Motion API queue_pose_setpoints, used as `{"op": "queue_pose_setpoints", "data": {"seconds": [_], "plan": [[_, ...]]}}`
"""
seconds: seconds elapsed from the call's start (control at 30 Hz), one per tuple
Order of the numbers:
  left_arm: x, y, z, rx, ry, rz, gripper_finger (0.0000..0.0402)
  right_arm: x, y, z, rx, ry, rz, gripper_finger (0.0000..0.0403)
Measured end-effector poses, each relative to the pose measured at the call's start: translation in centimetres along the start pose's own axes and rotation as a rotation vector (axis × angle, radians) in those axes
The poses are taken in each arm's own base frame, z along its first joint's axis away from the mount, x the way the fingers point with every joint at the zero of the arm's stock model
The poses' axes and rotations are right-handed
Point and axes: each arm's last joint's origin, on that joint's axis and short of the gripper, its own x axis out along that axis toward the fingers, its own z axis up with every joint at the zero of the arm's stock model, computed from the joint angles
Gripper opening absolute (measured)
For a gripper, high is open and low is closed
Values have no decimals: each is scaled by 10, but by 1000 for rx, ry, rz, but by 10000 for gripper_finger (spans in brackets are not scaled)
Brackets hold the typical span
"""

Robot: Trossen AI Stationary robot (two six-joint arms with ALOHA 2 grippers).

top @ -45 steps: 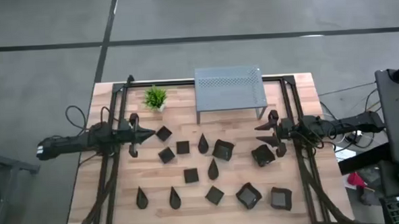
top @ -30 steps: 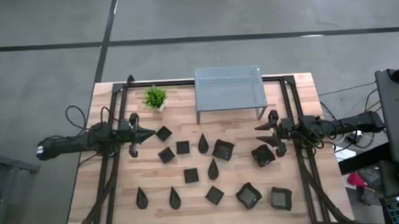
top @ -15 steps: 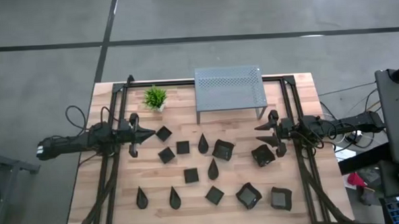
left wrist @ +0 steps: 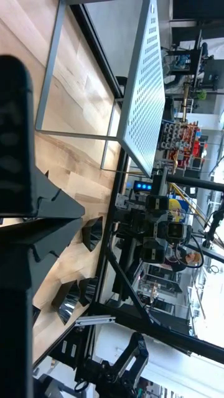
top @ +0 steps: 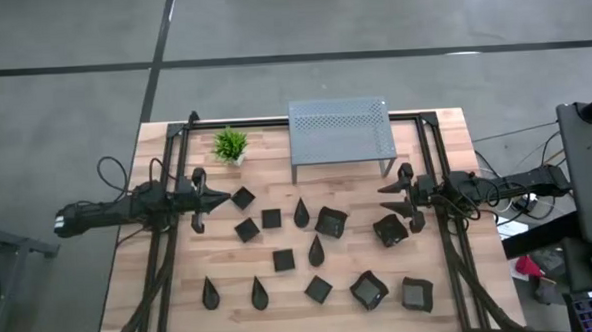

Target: Pick & Place Mini shaped plates

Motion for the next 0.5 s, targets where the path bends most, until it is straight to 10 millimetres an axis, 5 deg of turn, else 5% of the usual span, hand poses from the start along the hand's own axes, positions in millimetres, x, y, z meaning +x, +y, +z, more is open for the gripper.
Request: {"op": "queue_pose_setpoints", "data": {"seconds": [0.23, 0.5], "plan": [[0, 0, 0, 0, 0, 0, 5, 0, 0, 0, -14, 0, -1, 185], [0, 0, 0, 0, 0, 0, 5, 0, -2, -4, -567, 52, -49, 185]]}}
